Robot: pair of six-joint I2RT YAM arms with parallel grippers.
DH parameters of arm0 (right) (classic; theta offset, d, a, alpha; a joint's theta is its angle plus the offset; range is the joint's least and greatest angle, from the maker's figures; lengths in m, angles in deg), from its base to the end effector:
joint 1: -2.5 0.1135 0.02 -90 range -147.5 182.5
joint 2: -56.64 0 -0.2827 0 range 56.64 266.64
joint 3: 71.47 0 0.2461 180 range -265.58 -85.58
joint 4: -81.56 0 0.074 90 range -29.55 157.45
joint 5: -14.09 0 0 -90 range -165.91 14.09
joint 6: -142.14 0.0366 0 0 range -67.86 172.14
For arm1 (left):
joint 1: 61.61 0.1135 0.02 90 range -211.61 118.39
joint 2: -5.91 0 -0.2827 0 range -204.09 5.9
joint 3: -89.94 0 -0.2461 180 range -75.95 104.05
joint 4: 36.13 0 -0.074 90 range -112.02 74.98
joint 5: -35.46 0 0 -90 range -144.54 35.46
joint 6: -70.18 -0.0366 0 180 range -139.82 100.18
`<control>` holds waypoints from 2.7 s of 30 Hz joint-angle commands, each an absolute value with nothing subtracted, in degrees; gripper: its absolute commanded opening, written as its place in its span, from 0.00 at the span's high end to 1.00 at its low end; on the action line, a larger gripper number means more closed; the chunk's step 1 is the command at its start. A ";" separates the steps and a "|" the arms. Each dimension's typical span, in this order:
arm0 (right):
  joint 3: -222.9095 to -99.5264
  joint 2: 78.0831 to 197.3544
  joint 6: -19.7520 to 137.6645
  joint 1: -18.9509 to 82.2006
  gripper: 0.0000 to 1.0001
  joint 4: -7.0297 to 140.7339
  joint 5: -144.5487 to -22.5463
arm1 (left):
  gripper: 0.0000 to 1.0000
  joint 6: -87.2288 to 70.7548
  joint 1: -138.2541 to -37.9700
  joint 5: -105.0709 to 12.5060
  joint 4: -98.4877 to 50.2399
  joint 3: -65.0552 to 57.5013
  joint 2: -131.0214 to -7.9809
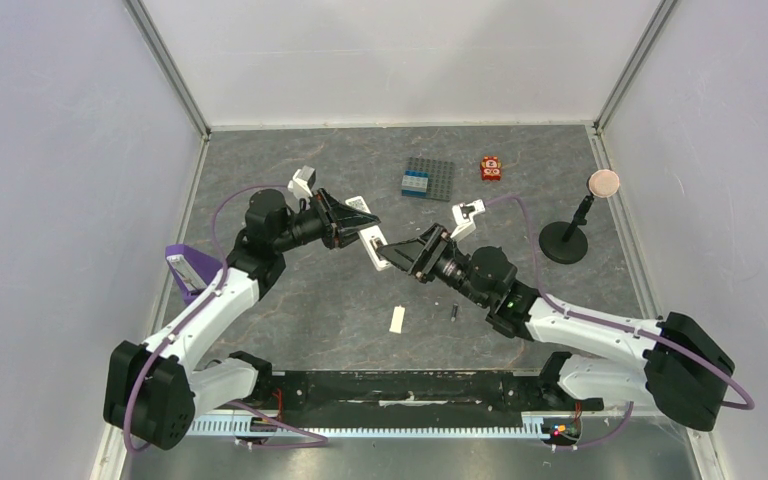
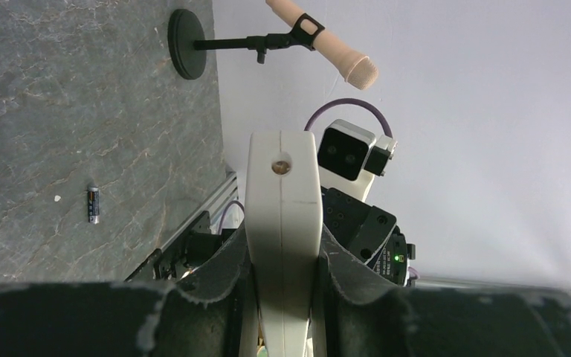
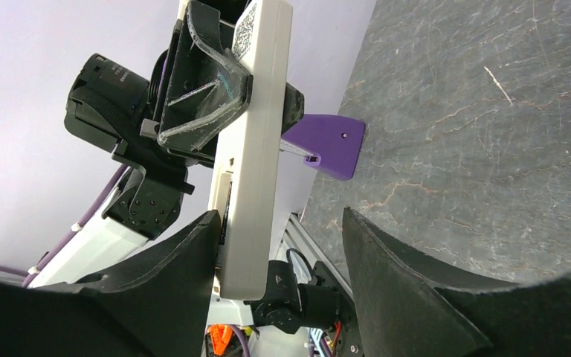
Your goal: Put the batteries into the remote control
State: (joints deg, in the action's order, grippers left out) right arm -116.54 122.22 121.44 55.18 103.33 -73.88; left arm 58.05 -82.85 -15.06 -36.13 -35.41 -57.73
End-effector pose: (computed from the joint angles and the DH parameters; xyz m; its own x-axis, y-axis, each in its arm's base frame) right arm 0.1491 0.1934 0.2871 -0.7187 0.5993 -0.3527 -0.2858 0.2078 0.9355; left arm 0.2139 -0.1081 0.3124 -0.8763 -0.4690 -0.1104 0.0394 0.1587 -0.9865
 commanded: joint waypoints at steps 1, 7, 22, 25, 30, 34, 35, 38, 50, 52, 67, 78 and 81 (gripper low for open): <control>-118.36 123.93 121.05 54.38 0.37 102.29 -74.00 | 0.98 55.86 -83.14 -7.70 -39.36 -31.55 -57.50; -119.70 124.79 121.93 53.49 0.39 100.85 -75.73 | 0.98 49.53 -83.13 -5.24 -35.15 -30.00 -57.50; -121.36 126.18 120.29 52.42 0.47 97.85 -80.74 | 0.98 38.29 -83.03 0.67 -28.70 -27.52 -58.29; -121.53 126.08 118.91 52.42 0.44 97.86 -81.46 | 0.98 37.24 -83.01 0.46 -27.39 -27.14 -58.39; -120.64 123.04 116.92 52.40 0.27 101.02 -82.45 | 0.98 29.97 -82.76 -3.01 -18.51 -25.12 -58.96; -121.01 119.83 114.40 52.01 0.21 101.00 -83.92 | 0.98 23.26 -81.85 -7.77 -15.16 -24.86 -58.39; -120.86 118.90 113.56 51.90 0.18 100.74 -84.06 | 0.98 21.24 -81.63 -9.63 -14.74 -24.97 -57.85; -120.32 115.33 110.24 51.76 0.15 98.28 -83.51 | 0.98 16.89 -81.40 -13.16 -14.79 -25.59 -56.37; -127.68 114.54 92.93 51.06 0.23 57.62 -55.32 | 0.98 2.62 -81.36 -11.01 -27.21 -34.28 -44.57; -127.39 116.41 92.51 51.12 0.25 54.62 -52.48 | 0.98 0.55 -81.43 -9.55 -28.77 -35.67 -43.14; -125.31 132.35 96.61 50.62 0.32 45.79 -51.74 | 0.98 -1.01 -81.40 -12.71 -27.61 -37.63 -38.96; -123.76 135.04 99.53 50.49 0.44 43.76 -53.90 | 0.98 -0.05 -81.41 -15.80 -27.56 -38.22 -39.25; -123.76 134.36 98.55 50.51 0.44 42.62 -54.56 | 0.98 0.29 -81.39 -16.75 -27.41 -38.49 -39.19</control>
State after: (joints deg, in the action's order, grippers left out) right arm -124.35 135.99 98.05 50.64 44.16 -54.08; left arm 1.53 -81.56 -14.73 -25.97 -38.14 -39.26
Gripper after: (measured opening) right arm 0.560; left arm 0.300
